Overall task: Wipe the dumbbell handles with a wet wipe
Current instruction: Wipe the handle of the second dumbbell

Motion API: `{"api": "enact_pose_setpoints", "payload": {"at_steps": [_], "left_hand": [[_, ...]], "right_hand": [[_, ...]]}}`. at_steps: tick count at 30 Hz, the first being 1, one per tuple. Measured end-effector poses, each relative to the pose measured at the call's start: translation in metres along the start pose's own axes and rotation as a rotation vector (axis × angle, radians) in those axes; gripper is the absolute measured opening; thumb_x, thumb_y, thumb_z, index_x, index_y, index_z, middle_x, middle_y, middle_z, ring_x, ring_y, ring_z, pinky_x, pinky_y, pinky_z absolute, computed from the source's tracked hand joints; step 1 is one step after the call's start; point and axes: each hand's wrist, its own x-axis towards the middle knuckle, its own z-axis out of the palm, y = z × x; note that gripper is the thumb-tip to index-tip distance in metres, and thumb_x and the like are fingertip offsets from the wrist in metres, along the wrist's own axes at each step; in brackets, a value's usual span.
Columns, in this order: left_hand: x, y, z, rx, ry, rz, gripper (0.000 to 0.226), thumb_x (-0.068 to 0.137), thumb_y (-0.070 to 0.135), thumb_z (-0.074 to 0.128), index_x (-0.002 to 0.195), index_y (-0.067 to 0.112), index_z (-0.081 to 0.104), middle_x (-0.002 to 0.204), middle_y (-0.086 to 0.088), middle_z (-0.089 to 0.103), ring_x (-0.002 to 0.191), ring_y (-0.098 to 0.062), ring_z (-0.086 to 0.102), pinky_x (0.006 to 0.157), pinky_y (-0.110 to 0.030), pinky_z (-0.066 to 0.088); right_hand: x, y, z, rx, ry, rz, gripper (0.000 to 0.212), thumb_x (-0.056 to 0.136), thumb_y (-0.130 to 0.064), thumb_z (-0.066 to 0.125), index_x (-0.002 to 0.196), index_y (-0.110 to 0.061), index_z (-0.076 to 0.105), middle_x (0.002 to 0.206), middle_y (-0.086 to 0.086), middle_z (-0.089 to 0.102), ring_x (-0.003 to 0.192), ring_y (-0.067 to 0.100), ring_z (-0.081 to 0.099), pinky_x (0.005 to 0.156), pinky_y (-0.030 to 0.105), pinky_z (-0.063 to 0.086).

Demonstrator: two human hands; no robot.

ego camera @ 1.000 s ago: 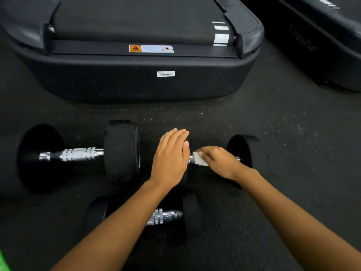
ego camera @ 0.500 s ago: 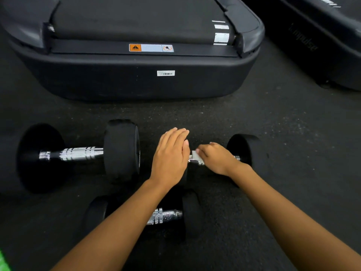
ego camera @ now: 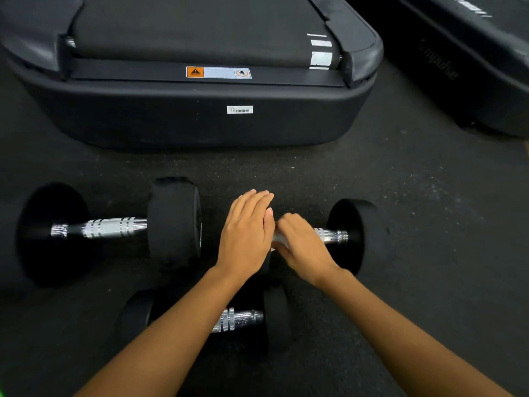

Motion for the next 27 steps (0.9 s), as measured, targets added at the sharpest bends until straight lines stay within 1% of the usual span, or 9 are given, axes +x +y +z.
{"api": "enact_pose_setpoints", "payload": {"at_steps": [2, 6, 10, 14, 16, 19, 21, 23, 27], "left_hand": [[0.001, 0.000, -0.001, 0.000, 0.000, -0.005, 0.049, 0.096, 0.030, 0.024, 0.125, 0.006, 0.056, 0.128, -0.007, 0.058, 0.127, -0.021, 0.044, 0.109, -0.035, 0.030], [0.001, -0.002, -0.002, 0.009, -0.012, 0.002, 0.049, 0.095, 0.030, 0.024, 0.125, 0.007, 0.056, 0.128, -0.007, 0.058, 0.127, -0.021, 0.045, 0.109, -0.036, 0.031], [0.000, -0.001, -0.002, 0.005, -0.014, 0.003, 0.049, 0.095, 0.030, 0.024, 0.126, 0.007, 0.055, 0.128, -0.006, 0.057, 0.127, -0.021, 0.044, 0.109, -0.036, 0.031], [0.001, -0.001, 0.000, -0.007, -0.013, 0.001, 0.049, 0.095, 0.030, 0.024, 0.126, 0.007, 0.055, 0.129, -0.007, 0.057, 0.127, -0.020, 0.044, 0.109, -0.037, 0.032], [0.003, -0.001, 0.000, -0.010, -0.011, -0.004, 0.050, 0.095, 0.031, 0.024, 0.126, 0.007, 0.055, 0.128, -0.007, 0.057, 0.127, -0.021, 0.044, 0.109, -0.038, 0.033], [0.003, -0.001, 0.000, -0.011, -0.007, -0.009, 0.050, 0.095, 0.031, 0.024, 0.125, 0.007, 0.056, 0.128, -0.007, 0.058, 0.127, -0.021, 0.045, 0.108, -0.038, 0.034], [0.002, -0.001, -0.001, -0.008, -0.001, -0.005, 0.049, 0.095, 0.030, 0.025, 0.124, 0.006, 0.056, 0.127, -0.007, 0.058, 0.126, -0.021, 0.046, 0.107, -0.038, 0.035], [0.001, -0.002, -0.001, -0.006, 0.003, 0.003, 0.048, 0.095, 0.028, 0.026, 0.123, 0.006, 0.057, 0.126, -0.008, 0.059, 0.125, -0.022, 0.047, 0.107, -0.038, 0.035], [0.001, -0.002, 0.000, -0.016, 0.008, 0.014, 0.047, 0.095, 0.028, 0.027, 0.124, 0.005, 0.057, 0.126, -0.008, 0.059, 0.125, -0.023, 0.047, 0.106, -0.041, 0.036]], "right_hand": [[0.000, -0.002, 0.005, -0.059, 0.024, -0.040, 0.016, 0.079, -0.007, 0.066, 0.087, -0.007, 0.051, 0.085, 0.007, 0.051, 0.075, 0.018, 0.041, 0.071, 0.026, 0.032], [-0.010, 0.010, 0.002, -0.134, 0.043, -0.133, 0.016, 0.081, -0.006, 0.065, 0.093, -0.004, 0.054, 0.093, 0.009, 0.057, 0.082, 0.023, 0.049, 0.094, 0.029, 0.033], [-0.027, 0.025, -0.007, -0.153, 0.095, -0.071, 0.027, 0.079, -0.008, 0.070, 0.100, -0.007, 0.053, 0.098, 0.008, 0.060, 0.091, 0.021, 0.054, 0.110, 0.028, 0.022], [-0.034, 0.024, -0.004, -0.108, 0.101, 0.012, 0.023, 0.086, -0.016, 0.058, 0.107, -0.008, 0.055, 0.105, 0.006, 0.060, 0.101, 0.017, 0.055, 0.114, 0.027, 0.017], [-0.032, 0.021, -0.001, -0.096, 0.109, 0.027, 0.026, 0.090, -0.021, 0.049, 0.111, -0.007, 0.056, 0.109, 0.007, 0.061, 0.103, 0.020, 0.057, 0.114, 0.029, 0.019], [-0.027, 0.016, 0.005, -0.100, 0.119, 0.005, 0.030, 0.093, -0.021, 0.045, 0.115, -0.005, 0.057, 0.112, 0.008, 0.063, 0.106, 0.019, 0.057, 0.113, 0.032, 0.023], [-0.019, 0.012, 0.006, -0.099, 0.087, 0.004, 0.033, 0.094, -0.022, 0.041, 0.117, -0.005, 0.058, 0.114, 0.007, 0.064, 0.107, 0.017, 0.056, 0.113, 0.032, 0.023], [-0.005, 0.006, 0.003, -0.099, -0.008, 0.060, 0.032, 0.097, -0.023, 0.037, 0.115, -0.008, 0.059, 0.110, 0.006, 0.065, 0.104, 0.017, 0.057, 0.115, 0.032, 0.021], [0.024, 0.004, -0.007, -0.164, -0.242, 0.194, 0.032, 0.101, -0.023, 0.031, 0.090, -0.008, 0.058, 0.095, 0.010, 0.067, 0.094, 0.024, 0.059, 0.111, 0.036, 0.024]]}}
